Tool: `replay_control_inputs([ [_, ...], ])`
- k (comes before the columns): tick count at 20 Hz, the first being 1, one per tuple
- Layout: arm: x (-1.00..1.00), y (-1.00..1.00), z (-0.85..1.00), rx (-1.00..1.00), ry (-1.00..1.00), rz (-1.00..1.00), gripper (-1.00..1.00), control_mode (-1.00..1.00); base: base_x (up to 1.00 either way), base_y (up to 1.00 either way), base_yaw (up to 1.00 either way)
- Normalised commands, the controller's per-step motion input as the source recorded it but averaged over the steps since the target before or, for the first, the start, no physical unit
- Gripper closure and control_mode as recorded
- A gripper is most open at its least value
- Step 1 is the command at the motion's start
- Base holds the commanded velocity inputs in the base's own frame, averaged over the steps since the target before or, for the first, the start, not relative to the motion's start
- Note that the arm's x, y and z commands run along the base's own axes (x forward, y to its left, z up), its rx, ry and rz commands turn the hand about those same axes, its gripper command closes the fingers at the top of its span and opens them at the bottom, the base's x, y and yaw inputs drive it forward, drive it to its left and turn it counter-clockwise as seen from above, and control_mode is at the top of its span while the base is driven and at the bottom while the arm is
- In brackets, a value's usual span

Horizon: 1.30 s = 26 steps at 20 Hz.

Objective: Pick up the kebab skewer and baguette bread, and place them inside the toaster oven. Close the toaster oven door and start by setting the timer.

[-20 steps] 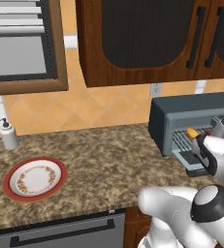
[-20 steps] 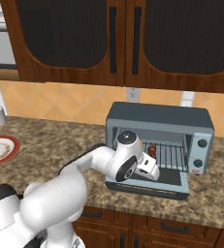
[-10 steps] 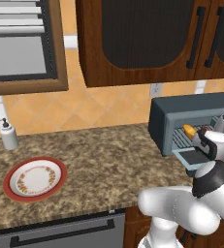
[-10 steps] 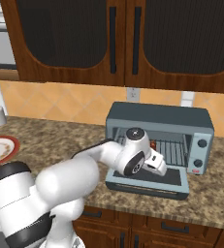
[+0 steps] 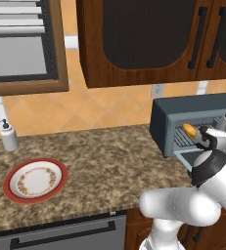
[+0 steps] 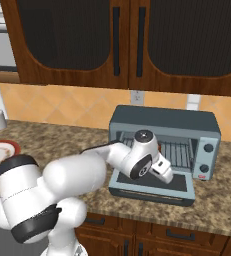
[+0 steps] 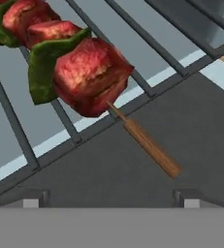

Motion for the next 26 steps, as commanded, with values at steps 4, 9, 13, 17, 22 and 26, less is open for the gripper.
replay_control_inputs([
  [4, 0.01, 0.0, -0.15, 0.11, -0.09, -0.21, -1.0, -1.0, 0.0, 0.0, 0.0],
  [9, 0.24, 0.1, -0.15, 0.11, -0.14, -0.16, -1.0, -1.0, 0.0, 0.0, 0.0],
  [13, 0.43, 0.16, -0.01, 0.07, -0.12, -0.13, -1.0, -1.0, 0.0, 0.0, 0.0],
  [17, 0.17, 0.0, -0.03, 0.05, -0.08, -0.1, -1.0, -1.0, 0.0, 0.0, 0.0],
  [22, 0.17, 0.01, -0.05, 0.02, -0.08, -0.08, -1.0, -1.0, 0.0, 0.0, 0.0],
  [26, -0.1, 0.0, 0.0, 0.0, -0.1, -0.02, -1.0, -1.0, 0.0, 0.0, 0.0],
])
